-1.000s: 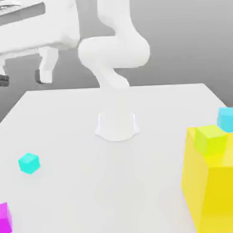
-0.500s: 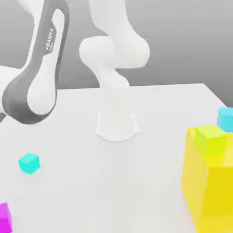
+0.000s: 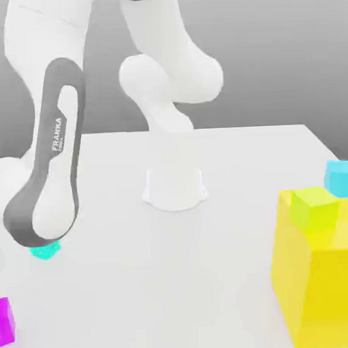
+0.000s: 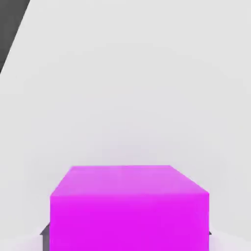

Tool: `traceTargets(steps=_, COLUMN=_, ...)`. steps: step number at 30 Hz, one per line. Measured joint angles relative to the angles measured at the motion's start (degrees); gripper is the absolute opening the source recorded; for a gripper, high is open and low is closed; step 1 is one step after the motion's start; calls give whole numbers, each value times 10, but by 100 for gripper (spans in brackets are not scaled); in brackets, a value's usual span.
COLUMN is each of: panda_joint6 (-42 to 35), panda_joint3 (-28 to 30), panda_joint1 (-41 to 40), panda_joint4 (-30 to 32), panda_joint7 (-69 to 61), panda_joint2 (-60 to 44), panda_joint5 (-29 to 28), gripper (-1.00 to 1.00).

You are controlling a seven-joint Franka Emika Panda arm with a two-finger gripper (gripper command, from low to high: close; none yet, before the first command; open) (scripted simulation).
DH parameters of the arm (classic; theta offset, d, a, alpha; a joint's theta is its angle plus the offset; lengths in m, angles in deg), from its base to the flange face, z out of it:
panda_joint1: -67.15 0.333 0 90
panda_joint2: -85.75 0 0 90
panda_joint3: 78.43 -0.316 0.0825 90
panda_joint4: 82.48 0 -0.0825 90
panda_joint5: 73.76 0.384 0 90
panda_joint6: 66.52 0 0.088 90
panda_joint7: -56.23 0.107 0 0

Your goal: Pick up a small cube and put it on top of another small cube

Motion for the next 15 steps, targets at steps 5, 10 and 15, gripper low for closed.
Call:
traceTargets(steps=5, panda_joint6=-81, panda_joint3=-67, panda_joint1=59, panda_joint4=9, panda_joint7=-83, panda_joint2=94, panda_joint5=-33, gripper=-100)
traceTargets(steps=10, panda_joint6=-154, panda_joint3=-138, panda_joint1=131, panda_joint4=19, panda_joint7=-181, panda_joint2=180, panda_joint5=-49, gripper=-100)
traceTargets(steps=15, panda_joint6=-241, panda_joint3=-198, panda_joint1=257, panda_joint4=25, panda_joint7=-298, panda_joint2=275, panda_joint5=-62, gripper=-100)
